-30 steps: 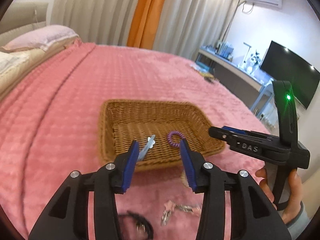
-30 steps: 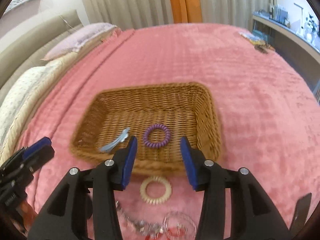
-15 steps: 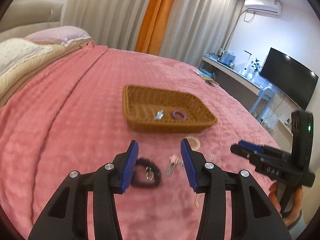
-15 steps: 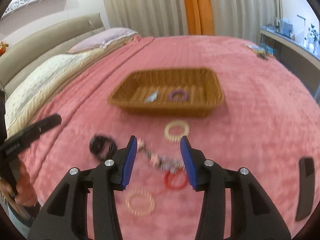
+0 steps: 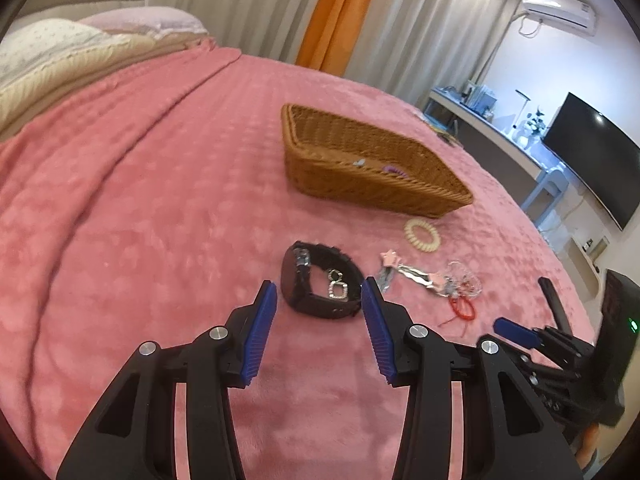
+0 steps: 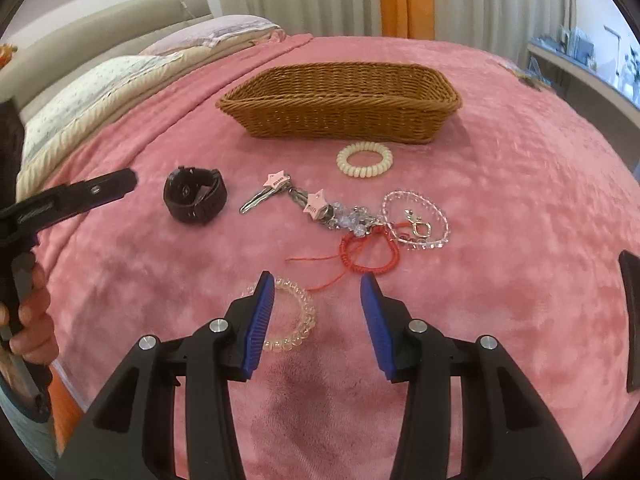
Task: Organize jewelry
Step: 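Grasp the clear beaded bracelet with the right tool while the left tool grasps the black watch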
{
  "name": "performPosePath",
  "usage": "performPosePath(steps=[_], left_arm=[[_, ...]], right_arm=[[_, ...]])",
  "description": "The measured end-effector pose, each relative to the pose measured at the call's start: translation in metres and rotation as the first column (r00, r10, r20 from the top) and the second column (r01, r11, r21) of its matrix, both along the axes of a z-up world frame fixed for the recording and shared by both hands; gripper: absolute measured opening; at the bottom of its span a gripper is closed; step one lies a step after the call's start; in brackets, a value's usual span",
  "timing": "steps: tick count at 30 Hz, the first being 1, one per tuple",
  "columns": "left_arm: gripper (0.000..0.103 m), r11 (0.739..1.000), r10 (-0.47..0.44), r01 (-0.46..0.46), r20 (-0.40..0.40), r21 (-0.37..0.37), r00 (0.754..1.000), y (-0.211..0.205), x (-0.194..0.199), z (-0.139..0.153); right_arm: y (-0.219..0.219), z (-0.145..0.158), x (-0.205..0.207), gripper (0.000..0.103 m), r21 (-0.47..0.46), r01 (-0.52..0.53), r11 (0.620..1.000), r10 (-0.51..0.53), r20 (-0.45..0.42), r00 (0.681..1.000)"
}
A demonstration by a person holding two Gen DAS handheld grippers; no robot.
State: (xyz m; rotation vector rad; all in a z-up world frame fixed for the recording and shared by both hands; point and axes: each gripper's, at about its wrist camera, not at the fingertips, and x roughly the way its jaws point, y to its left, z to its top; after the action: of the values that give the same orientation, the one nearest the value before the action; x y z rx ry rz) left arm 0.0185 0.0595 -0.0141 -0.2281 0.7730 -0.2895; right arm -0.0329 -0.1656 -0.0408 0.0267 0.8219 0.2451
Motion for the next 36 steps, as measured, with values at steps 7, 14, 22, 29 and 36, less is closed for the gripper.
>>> performPosePath(steps=[7, 14, 22, 29, 36], left_arm=[[0.043, 1.000, 0.030, -0.029, -0.063, 0.009, 0.998, 0.000, 0.030, -0.022], [0.043, 0.999, 0.026, -0.023, -0.092, 0.036, 0.995, -0.009, 0.041, -0.032], [0.043, 0.996, 0.043, -0.033, -0.116, 0.083, 0.992, -0.018, 0.053, -0.037], [0.015, 0.993, 0.041, -0.028, -0.119, 0.111, 0.992, -0.022, 0.055, -0.040], [0.013, 0.996, 0.029, -0.023, -0.066, 0.091, 0.997, -0.021, 0.042, -0.032]], right_arm=[[0.007, -0.020, 0.007, 0.042, -0.008, -0.019, 1.000, 0.018, -0.045, 0.999], [0.012, -0.026, 0.008, 0.037, -0.048, 0.001, 0.999, -0.003, -0.037, 0.999], [0.024, -0.028, 0.005, 0.021, -0.131, 0.025, 0.991, -0.024, 0.009, 1.000], [0.023, -0.027, 0.005, 0.012, -0.122, 0.027, 0.992, -0.026, 0.009, 1.000], [0.016, -0.021, 0.002, 0.008, -0.054, 0.010, 0.998, -0.010, -0.007, 1.000]])
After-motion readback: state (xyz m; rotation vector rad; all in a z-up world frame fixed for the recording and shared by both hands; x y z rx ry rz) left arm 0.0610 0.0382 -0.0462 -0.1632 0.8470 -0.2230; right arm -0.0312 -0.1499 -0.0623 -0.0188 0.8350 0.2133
